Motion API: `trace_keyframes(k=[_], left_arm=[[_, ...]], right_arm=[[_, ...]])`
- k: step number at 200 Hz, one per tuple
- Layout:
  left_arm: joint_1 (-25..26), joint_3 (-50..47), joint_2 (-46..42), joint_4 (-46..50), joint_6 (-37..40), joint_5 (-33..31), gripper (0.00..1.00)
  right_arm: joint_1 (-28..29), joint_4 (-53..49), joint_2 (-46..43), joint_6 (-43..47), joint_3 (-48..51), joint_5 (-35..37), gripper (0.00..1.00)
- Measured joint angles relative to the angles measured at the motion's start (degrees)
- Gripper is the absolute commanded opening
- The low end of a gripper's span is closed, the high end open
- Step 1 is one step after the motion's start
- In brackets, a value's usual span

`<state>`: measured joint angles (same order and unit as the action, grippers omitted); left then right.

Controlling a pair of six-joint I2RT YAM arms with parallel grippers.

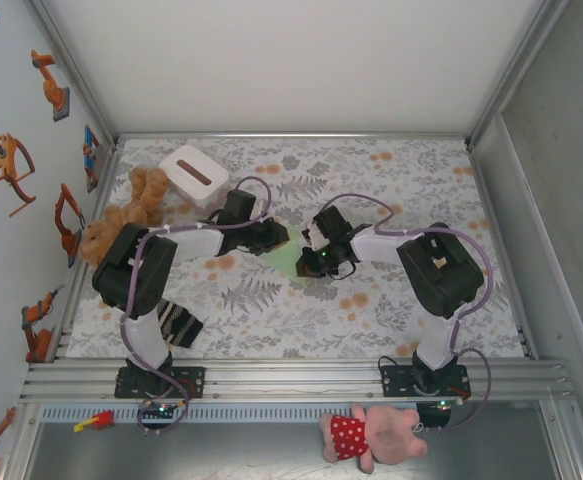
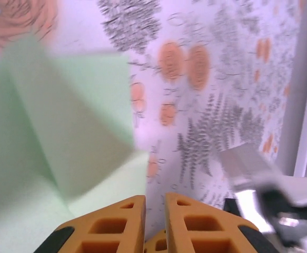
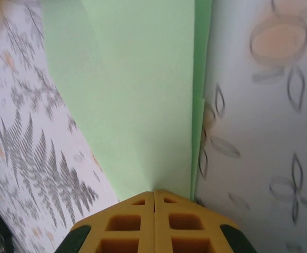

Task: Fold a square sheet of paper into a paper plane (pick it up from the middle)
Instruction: Fold the triangle at the center of the table.

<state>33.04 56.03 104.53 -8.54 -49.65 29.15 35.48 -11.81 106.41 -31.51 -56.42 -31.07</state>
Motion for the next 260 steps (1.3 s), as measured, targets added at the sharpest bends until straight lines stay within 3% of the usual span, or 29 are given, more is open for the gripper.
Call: trace_keyframes(k=[84, 208, 260], left_arm=[[7.45, -4.42, -1.66, -1.16, 2.56, -3.63, 0.12], [7.48, -3.08, 3.45, -0.13, 3.61, -3.43, 0.12], [1.70, -1.49, 4.02, 2.67, 6.56, -2.60, 0.13]], right_arm=[[-0.26, -2.95, -1.77, 1.79, 1.66, -1.03, 0.00], [-0.42, -3.30, -1.60, 1.60, 1.68, -0.98, 0.00], [-0.81, -3.78, -1.14, 1.86, 1.73, -1.16, 0.00]])
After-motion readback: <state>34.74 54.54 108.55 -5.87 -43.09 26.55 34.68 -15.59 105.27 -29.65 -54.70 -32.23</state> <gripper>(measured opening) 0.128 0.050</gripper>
